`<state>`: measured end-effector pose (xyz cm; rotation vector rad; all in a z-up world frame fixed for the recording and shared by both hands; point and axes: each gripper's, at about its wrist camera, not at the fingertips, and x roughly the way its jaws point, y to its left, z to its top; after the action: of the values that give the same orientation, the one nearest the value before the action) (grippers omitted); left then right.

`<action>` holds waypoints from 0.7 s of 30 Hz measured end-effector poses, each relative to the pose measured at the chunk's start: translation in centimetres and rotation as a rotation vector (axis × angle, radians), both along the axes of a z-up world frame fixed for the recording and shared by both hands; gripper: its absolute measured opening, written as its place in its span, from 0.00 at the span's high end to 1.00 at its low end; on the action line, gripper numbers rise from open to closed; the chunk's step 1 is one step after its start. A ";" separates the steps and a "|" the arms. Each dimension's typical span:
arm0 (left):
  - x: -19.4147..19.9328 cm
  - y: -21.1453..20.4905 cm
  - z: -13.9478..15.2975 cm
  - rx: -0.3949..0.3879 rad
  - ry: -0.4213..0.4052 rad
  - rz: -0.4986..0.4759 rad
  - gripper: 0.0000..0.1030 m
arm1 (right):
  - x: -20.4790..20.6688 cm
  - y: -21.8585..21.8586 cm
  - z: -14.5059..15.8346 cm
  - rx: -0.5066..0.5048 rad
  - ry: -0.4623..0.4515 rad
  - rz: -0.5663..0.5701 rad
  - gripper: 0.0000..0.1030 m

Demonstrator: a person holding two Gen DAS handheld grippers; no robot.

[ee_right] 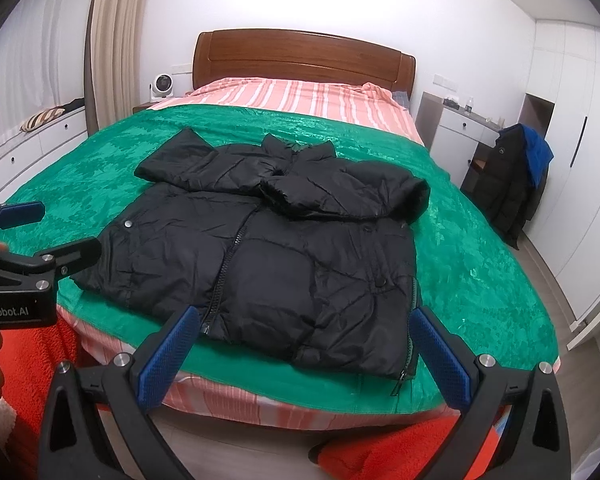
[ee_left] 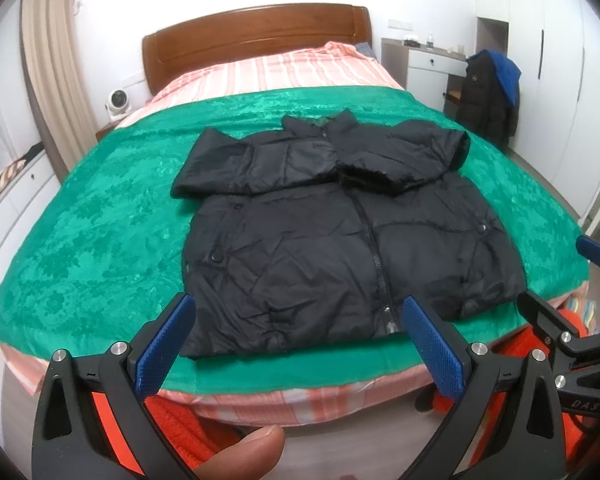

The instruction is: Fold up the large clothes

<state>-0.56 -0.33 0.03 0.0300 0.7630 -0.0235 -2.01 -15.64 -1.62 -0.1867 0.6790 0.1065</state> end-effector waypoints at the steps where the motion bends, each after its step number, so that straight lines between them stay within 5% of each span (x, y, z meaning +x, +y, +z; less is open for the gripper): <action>1: 0.1 0.0 0.0 -0.004 0.010 0.000 0.00 | 0.1 -0.1 -0.1 0.001 0.001 0.000 0.00; 21: 0.3 -0.5 -0.2 0.049 0.038 -0.007 0.00 | 0.7 -0.5 0.1 0.006 -0.018 -0.026 0.00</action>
<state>-0.21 -0.80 -0.19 0.0793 0.8012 -0.0119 -1.30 -16.15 -1.49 -0.1728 0.6629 0.0819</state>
